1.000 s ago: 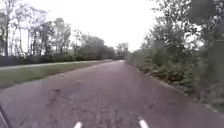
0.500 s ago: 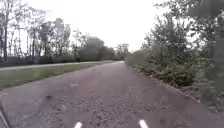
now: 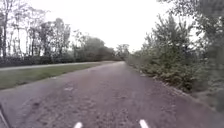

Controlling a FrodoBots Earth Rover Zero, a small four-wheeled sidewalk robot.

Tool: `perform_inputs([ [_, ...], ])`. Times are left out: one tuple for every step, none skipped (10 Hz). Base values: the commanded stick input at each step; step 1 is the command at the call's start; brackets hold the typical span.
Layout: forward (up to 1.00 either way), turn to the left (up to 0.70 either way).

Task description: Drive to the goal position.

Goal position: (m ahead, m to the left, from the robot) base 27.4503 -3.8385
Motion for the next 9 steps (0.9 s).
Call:
perform_inputs([
  [0.70, 0.00],
  [0.70, 0.00],
  [0.70, 0.00],
  [0.70, 0.00],
  [0.70, 0.00],
  [0.70, 0.00],
  [0.70, 0.00],
  [0.70, 0.00],
  [0.70, 0.00],
])
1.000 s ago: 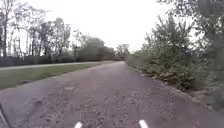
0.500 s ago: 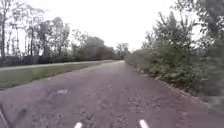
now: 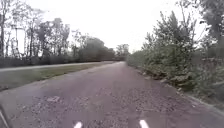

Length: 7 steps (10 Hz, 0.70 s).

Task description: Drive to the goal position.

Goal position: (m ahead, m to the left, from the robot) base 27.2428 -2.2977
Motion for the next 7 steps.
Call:
perform_inputs([
  [0.70, 0.00],
  [0.70, 0.00],
  [0.70, 0.00],
  [0.70, 0.00],
  [0.70, 0.00],
  [0.70, 0.00],
  [0.70, 0.00],
])
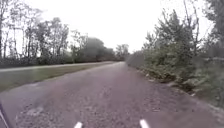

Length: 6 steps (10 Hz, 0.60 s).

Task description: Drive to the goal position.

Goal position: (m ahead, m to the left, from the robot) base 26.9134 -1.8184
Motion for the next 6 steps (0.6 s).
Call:
perform_inputs([
  [0.70, 0.00],
  [0.70, 0.00],
  [0.70, 0.00],
  [0.70, 0.00],
  [0.70, 0.00],
  [0.70, 0.00],
])
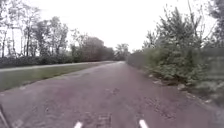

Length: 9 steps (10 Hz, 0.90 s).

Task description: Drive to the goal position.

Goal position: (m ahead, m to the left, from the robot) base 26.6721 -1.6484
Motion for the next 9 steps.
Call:
perform_inputs([
  [0.70, 0.00],
  [0.70, 0.00],
  [0.70, 0.00],
  [0.70, 0.00],
  [0.70, 0.00],
  [0.70, 0.00],
  [0.70, 0.00],
  [0.70, 0.00],
  [0.70, 0.00],
])
